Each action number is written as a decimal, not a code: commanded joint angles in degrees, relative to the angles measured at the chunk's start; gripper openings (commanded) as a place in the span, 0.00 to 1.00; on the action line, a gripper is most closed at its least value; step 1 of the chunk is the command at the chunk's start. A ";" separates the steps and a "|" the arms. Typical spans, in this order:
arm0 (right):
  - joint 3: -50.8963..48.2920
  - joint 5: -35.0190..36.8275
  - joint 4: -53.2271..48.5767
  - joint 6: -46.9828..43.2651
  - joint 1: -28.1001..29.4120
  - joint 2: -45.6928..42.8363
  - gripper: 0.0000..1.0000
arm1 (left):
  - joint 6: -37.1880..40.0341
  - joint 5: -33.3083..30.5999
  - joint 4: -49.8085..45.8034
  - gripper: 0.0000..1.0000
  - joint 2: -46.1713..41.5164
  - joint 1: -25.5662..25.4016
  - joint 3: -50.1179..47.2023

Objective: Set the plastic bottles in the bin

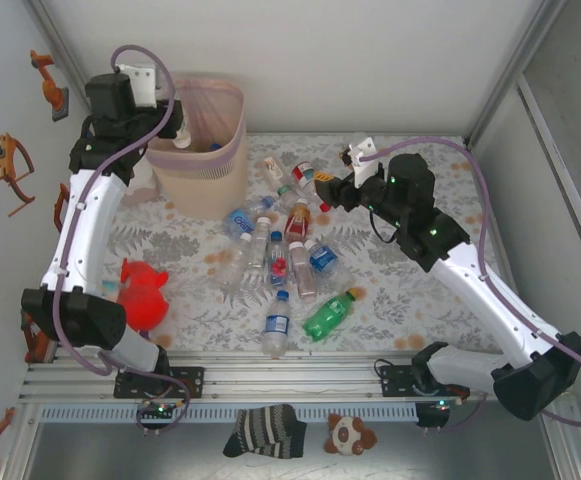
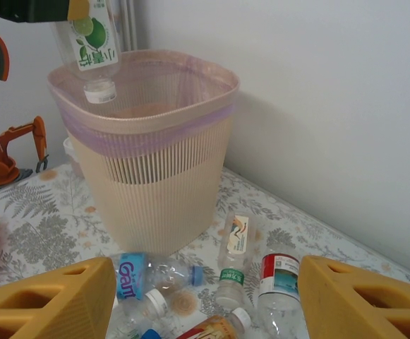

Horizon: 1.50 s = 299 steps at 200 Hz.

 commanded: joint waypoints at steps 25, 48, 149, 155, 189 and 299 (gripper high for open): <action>1.40 1.16 -0.59 0.07 0.18 -1.36 0.68 | 5.12 -4.77 -4.70 0.38 5.50 0.68 2.91; 1.45 1.30 -0.87 -0.01 0.18 -1.44 0.68 | 5.54 -5.01 -7.06 0.38 8.47 0.95 4.24; 1.86 1.78 -1.65 -0.01 0.18 -0.65 0.67 | 4.63 -1.00 -17.23 0.38 21.38 2.42 11.38; 1.80 1.86 -1.60 0.00 0.18 -0.60 0.67 | 4.59 -0.88 -17.99 0.38 22.29 2.44 12.08; 1.87 2.04 -1.56 -0.03 0.17 -0.29 0.67 | 4.56 -0.03 -21.51 0.40 27.12 2.75 15.99; 2.24 2.13 -2.40 0.06 0.18 -0.64 0.67 | 4.12 2.21 -27.33 0.61 32.96 3.08 23.79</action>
